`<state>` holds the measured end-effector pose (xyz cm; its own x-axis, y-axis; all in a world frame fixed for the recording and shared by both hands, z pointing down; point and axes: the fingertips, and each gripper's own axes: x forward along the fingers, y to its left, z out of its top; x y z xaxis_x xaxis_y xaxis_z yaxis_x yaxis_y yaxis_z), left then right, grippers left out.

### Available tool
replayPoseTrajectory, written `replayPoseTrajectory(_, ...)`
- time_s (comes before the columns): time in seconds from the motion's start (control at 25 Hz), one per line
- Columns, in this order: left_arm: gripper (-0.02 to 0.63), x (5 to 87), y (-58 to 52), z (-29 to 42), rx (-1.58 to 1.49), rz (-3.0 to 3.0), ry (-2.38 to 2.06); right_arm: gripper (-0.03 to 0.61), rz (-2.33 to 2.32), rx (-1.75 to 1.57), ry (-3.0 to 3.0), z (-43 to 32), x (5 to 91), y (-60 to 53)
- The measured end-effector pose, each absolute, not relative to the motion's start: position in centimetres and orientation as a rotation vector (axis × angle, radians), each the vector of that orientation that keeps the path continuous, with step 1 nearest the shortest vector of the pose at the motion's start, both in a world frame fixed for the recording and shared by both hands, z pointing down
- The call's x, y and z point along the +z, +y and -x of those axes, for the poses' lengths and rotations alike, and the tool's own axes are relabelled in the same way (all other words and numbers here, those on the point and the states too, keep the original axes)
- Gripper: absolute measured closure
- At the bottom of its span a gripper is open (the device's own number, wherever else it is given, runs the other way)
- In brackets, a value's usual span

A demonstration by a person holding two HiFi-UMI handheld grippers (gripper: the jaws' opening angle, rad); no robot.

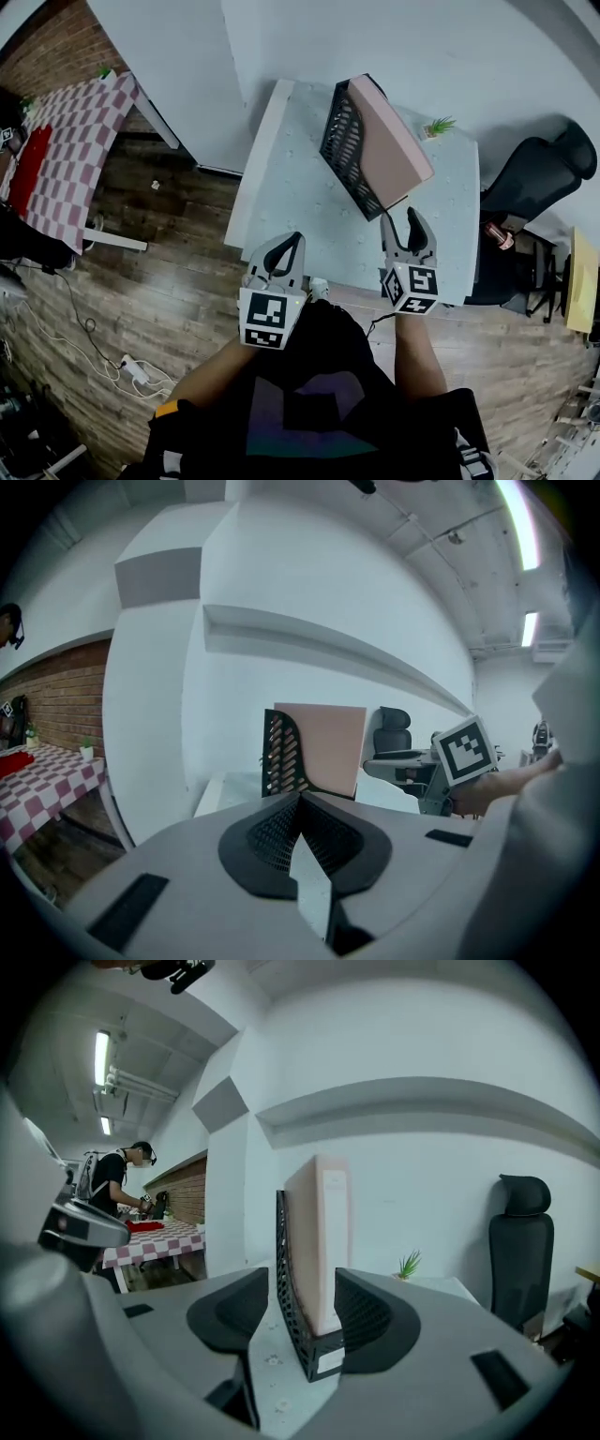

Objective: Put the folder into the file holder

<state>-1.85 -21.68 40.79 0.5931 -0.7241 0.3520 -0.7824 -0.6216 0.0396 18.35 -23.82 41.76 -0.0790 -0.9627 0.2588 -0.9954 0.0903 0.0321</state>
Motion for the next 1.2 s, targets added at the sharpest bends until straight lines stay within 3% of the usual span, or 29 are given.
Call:
replayPoseTrajectory(0.68,0.607,44.2,-13.4,3.6,0.513,-2.698,-1.069,0.360,-1.801,0.423,-2.300,-6.0,41.3,-11.7)
replayPoseTrajectory(1.2,0.607,42.8,-10.0,-0.5,0.500,-2.667,-1.184,0.361,-1.673,0.373,-2.390,-8.8,39.9,-7.1)
